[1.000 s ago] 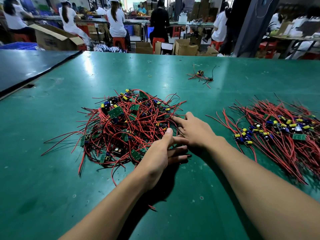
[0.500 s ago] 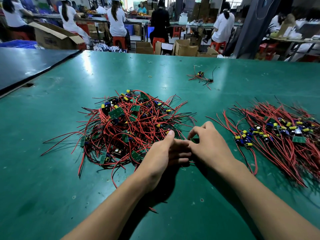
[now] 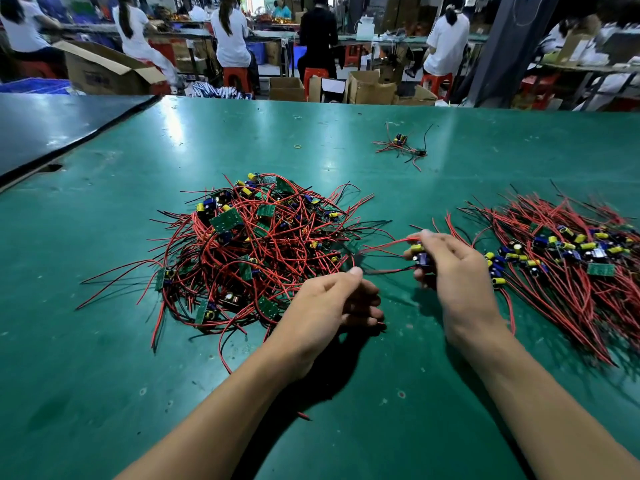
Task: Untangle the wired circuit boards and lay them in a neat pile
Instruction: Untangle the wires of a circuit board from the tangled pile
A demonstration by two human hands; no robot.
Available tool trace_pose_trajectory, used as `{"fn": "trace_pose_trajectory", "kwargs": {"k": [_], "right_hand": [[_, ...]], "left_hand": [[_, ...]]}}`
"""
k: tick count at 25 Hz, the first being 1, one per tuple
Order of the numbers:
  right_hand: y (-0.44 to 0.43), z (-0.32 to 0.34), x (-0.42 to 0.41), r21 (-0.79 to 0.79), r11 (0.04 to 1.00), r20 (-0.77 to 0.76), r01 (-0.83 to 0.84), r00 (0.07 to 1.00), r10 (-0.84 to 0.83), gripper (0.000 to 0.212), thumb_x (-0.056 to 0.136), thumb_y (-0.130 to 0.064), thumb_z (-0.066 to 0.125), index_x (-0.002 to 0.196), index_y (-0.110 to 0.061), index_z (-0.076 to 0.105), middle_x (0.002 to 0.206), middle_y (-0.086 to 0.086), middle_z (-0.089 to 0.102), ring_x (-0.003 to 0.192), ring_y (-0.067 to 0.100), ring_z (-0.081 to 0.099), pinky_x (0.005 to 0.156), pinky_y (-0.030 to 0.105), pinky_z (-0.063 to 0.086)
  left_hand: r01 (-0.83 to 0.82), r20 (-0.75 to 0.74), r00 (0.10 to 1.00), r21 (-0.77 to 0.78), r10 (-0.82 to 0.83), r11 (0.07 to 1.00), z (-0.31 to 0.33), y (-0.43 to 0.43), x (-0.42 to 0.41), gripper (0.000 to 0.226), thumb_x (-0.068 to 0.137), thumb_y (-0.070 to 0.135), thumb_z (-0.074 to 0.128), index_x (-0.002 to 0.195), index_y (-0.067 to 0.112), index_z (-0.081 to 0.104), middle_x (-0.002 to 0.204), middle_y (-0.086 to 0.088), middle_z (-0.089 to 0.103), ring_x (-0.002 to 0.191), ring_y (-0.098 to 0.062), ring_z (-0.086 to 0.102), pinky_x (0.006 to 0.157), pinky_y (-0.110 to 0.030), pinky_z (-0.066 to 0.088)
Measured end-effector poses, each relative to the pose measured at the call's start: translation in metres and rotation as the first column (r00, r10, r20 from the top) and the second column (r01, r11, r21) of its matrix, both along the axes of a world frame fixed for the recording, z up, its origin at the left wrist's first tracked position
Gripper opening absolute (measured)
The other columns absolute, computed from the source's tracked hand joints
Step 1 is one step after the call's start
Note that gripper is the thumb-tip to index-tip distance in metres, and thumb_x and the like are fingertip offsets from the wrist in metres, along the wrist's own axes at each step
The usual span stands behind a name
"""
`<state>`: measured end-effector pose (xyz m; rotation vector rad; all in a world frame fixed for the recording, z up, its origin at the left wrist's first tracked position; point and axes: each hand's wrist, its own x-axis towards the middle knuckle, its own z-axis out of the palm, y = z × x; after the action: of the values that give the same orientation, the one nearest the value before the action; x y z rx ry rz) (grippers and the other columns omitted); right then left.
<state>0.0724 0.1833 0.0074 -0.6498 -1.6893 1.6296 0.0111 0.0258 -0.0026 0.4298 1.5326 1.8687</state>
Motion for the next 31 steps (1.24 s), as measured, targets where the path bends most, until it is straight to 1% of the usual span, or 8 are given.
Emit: {"fn": "trace_pose_trajectory", "kwargs": {"k": [2, 5, 10, 14, 19, 24, 26, 31], "right_hand": [[0.002, 0.011, 0.003, -0.395, 0.902, -0.179, -0.173, 0.978, 0.109, 0.023, 0.102, -0.025, 0.051, 0.092, -0.014, 0.069, 0.069, -0.001, 0.065, 0.051, 0.008, 0.046, 0.048, 0.020, 0.038], [0.008, 0.021, 0.010, -0.638, 0.657, -0.402, -0.402, 0.901, 0.161, 0.027, 0.101, -0.028, 0.047, 0.098, -0.011, 0.068, 0.073, -0.001, 0.061, 0.052, 0.008, 0.042, 0.047, 0.018, 0.037], [0.003, 0.022, 0.016, -0.585, 0.584, -0.376, -0.563, 0.826, 0.421, 0.032, 0.092, -0.028, 0.053, 0.108, -0.008, 0.072, 0.079, 0.000, 0.061, 0.054, 0.007, 0.044, 0.047, 0.017, 0.038], [-0.011, 0.013, 0.020, -0.475, 0.471, -0.247, -0.743, 0.627, 0.739, 0.038, 0.084, -0.018, 0.069, 0.121, -0.009, 0.068, 0.094, 0.011, 0.073, 0.059, 0.011, 0.063, 0.053, 0.022, 0.054], [-0.014, 0.004, 0.017, -0.281, 0.626, 0.011, -0.727, 0.650, 0.760, 0.041, 0.081, -0.010, 0.075, 0.120, -0.015, 0.065, 0.097, 0.013, 0.073, 0.062, 0.015, 0.062, 0.056, 0.021, 0.049], [-0.022, 0.002, 0.014, -0.180, 0.792, 0.019, -0.583, 0.803, 0.595, 0.023, 0.073, -0.022, 0.074, 0.095, -0.014, 0.074, 0.072, -0.001, 0.067, 0.049, 0.009, 0.052, 0.046, 0.017, 0.040], [-0.022, 0.002, 0.012, -0.175, 0.835, 0.014, -0.522, 0.847, 0.532, 0.024, 0.076, -0.024, 0.071, 0.097, -0.012, 0.069, 0.070, -0.003, 0.068, 0.046, 0.008, 0.046, 0.045, 0.015, 0.039], [-0.027, 0.000, 0.007, -0.217, 0.859, -0.018, -0.463, 0.882, 0.471, 0.023, 0.075, -0.029, 0.073, 0.093, -0.016, 0.068, 0.085, 0.003, 0.072, 0.054, 0.009, 0.045, 0.045, 0.017, 0.041]], "left_hand": [[0.019, -0.007, 1.000, -0.014, -0.019, 1.000, 0.000, -0.001, 0.001, 0.033, 0.100, 0.023, 0.051, 0.095, -0.007, 0.065, 0.083, -0.019, 0.069, 0.074, -0.028, 0.069, 0.072, -0.033, 0.059], [0.026, 0.001, 1.000, -0.012, -0.026, 1.000, 0.001, 0.000, 0.002, 0.028, 0.100, 0.017, 0.051, 0.098, -0.008, 0.064, 0.087, -0.017, 0.070, 0.071, -0.024, 0.069, 0.068, -0.032, 0.059], [0.003, 0.025, 1.000, 0.045, -0.004, 0.999, 0.002, 0.000, 0.000, 0.032, 0.101, 0.026, 0.049, 0.099, -0.001, 0.065, 0.083, -0.016, 0.070, 0.065, -0.023, 0.068, 0.062, -0.029, 0.059], [0.019, 0.036, 0.999, 0.108, -0.023, 0.994, 0.001, -0.001, -0.004, 0.039, 0.088, 0.044, 0.055, 0.093, 0.011, 0.076, 0.084, -0.014, 0.071, 0.067, -0.025, 0.066, 0.060, -0.030, 0.058], [0.116, -0.061, 0.992, 0.095, -0.110, 0.989, -0.002, -0.005, -0.005, 0.039, 0.095, 0.049, 0.054, 0.114, 0.020, 0.072, 0.102, -0.020, 0.073, 0.068, -0.023, 0.065, 0.069, -0.030, 0.053], [0.069, -0.073, 0.996, 0.148, -0.059, 0.987, -0.002, -0.005, -0.001, 0.038, 0.091, 0.043, 0.061, 0.102, 0.008, 0.073, 0.091, -0.025, 0.070, 0.077, -0.029, 0.069, 0.072, -0.034, 0.060], [0.053, -0.091, 0.995, 0.144, -0.040, 0.988, -0.003, -0.004, 0.001, 0.031, 0.091, 0.034, 0.064, 0.105, 0.008, 0.071, 0.098, -0.031, 0.068, 0.081, -0.035, 0.068, 0.068, -0.032, 0.060], [0.035, -0.055, 0.998, 0.175, -0.026, 0.984, -0.001, -0.004, -0.001, 0.036, 0.085, -0.002, 0.066, 0.120, -0.001, 0.058, 0.073, -0.016, 0.063, 0.064, -0.026, 0.064, 0.056, -0.032, 0.057]]}}
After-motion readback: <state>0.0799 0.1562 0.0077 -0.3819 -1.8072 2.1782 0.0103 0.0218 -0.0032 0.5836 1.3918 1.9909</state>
